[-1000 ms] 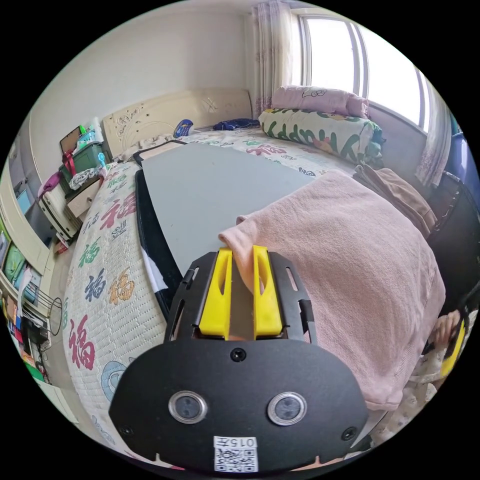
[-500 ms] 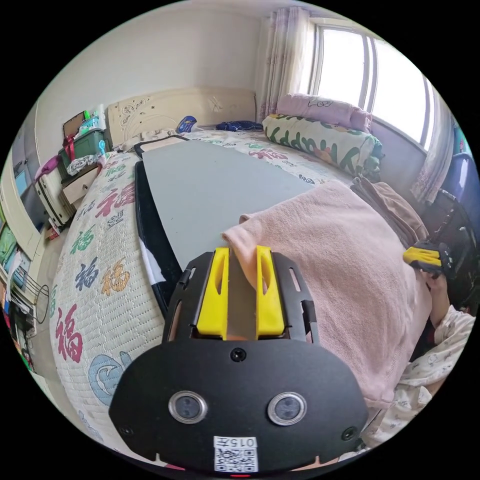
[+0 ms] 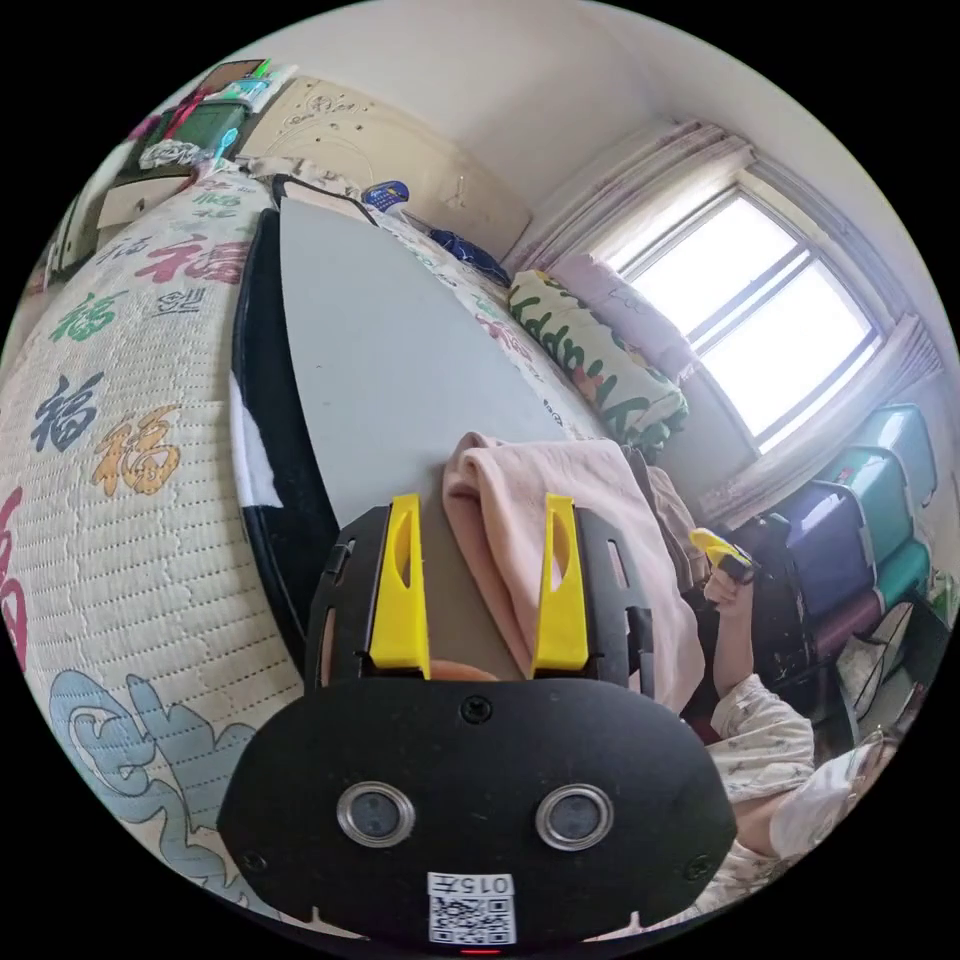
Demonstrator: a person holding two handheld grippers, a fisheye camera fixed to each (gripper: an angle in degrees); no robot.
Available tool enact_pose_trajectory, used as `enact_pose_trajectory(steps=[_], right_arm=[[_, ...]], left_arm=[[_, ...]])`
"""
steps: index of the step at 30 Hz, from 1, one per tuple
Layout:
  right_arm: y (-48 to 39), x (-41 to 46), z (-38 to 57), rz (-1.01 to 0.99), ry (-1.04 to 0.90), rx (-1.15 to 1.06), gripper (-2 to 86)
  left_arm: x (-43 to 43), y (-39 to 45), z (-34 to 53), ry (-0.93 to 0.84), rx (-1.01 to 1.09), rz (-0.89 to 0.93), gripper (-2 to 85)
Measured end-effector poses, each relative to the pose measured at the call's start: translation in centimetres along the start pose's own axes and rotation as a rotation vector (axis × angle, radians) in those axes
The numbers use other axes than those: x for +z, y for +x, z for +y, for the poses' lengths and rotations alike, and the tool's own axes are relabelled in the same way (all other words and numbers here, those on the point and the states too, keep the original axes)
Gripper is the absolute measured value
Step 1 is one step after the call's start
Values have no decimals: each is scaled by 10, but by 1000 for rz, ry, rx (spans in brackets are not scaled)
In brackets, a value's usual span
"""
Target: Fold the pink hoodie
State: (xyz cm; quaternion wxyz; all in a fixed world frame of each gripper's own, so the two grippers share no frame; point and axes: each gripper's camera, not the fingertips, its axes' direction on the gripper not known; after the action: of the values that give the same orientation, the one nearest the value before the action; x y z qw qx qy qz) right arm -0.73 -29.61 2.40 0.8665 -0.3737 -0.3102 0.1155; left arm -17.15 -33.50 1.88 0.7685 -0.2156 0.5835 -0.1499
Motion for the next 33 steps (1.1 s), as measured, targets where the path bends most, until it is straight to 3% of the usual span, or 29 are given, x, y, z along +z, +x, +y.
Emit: enact_pose_trajectory(steps=[7,12,17,23,33], right_arm=[[95,-1,-82,-62,-43,260,202],[97,14,-118,-123,-111,246,205],[95,23,-142,-46,-177,232,199],[101,26,-158,8,-252,244,173],[107,45,-133,48,-294,216,166]], left_arm=[[-3,-7,-16,-61,26,45,182],[-4,-9,-22,-58,46,48,183],[-2,-7,-26,-81,77,32,179],[-3,-37,-21,-49,8,147,162],[21,-27,0,-72,38,62,124]])
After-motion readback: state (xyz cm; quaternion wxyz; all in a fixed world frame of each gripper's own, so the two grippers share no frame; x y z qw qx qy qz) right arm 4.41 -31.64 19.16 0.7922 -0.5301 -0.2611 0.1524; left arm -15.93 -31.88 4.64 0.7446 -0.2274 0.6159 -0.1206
